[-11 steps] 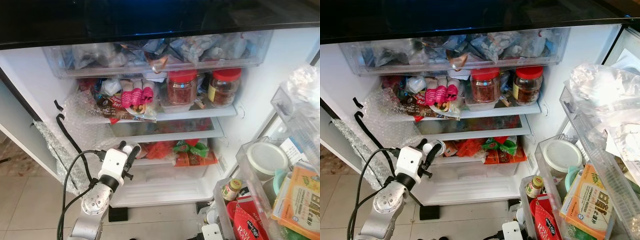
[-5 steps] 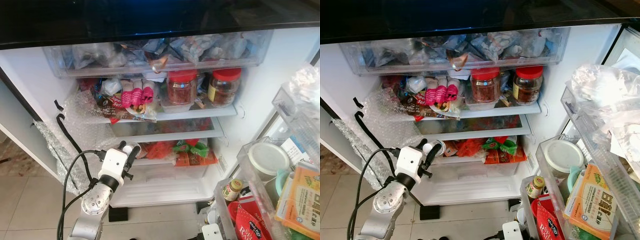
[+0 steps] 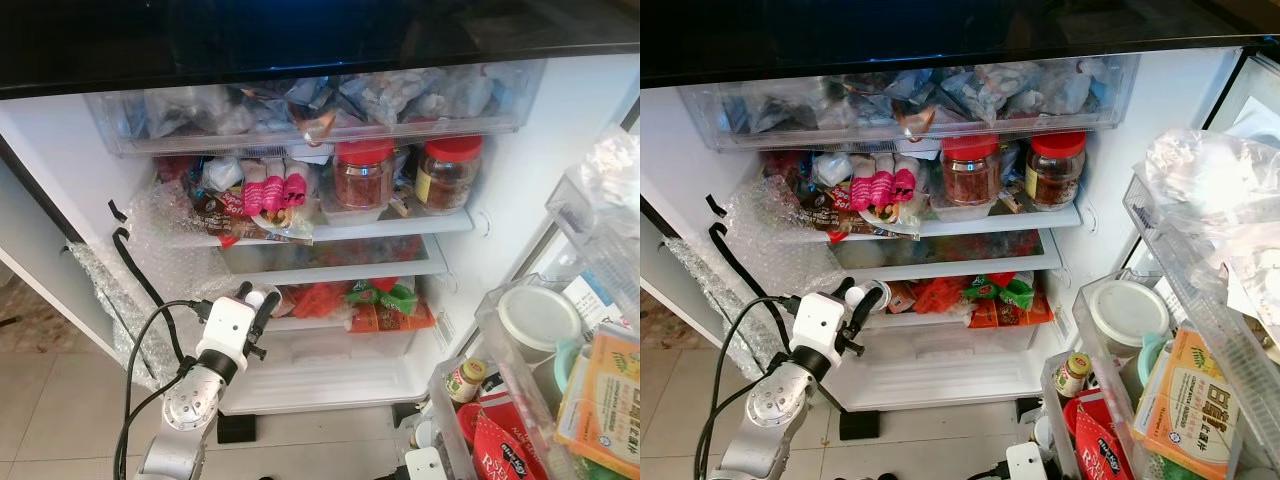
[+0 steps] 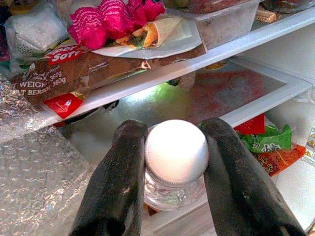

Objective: Restocking fridge

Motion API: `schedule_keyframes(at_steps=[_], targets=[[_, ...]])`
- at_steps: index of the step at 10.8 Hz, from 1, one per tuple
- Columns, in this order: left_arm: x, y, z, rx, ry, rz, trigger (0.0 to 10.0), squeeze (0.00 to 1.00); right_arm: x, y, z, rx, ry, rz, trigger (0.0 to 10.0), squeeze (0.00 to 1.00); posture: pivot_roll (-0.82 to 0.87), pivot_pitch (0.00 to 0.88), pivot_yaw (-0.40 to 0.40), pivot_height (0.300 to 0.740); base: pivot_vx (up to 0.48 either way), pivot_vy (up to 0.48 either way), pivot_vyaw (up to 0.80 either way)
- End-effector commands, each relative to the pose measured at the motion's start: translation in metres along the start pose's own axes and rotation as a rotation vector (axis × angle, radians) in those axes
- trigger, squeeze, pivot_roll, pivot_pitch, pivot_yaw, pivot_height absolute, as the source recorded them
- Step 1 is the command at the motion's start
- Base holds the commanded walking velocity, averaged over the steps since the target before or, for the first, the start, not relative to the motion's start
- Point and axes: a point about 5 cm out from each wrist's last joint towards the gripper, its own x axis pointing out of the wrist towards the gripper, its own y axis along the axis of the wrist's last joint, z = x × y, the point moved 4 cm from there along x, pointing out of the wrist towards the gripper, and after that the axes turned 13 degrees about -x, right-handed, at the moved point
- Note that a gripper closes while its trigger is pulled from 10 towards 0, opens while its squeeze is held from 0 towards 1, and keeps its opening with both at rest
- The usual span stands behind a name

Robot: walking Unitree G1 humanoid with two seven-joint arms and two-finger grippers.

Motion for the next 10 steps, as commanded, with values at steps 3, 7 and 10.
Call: schedule_keyframes(at_steps=[3, 7, 10], targets=[[0.002, 0.001, -0.003, 0.014, -0.004, -0.002, 10.0, 0.0, 0.012, -0.062, 0.074, 0.019, -0.111, -0.117, 10.0, 0.0, -0.13, 0.077, 0.039, 0.74, 0.0, 0.0, 0.0], [0.002, 0.002, -0.003, 0.017, -0.007, -0.001, 10.0, 0.0, 0.011, -0.066, 0.076, 0.035, -0.109, -0.123, 10.0, 0.0, -0.13, 0.077, 0.042, 0.74, 0.0, 0.0, 0.0], [0.003, 0.001, -0.002, 0.014, -0.009, -0.003, 10.0, 0.0, 0.011, -0.062, 0.066, 0.055, -0.078, -0.109, 10.0, 0.0, -0.13, 0.081, 0.04, 0.74, 0.0, 0.0, 0.0]])
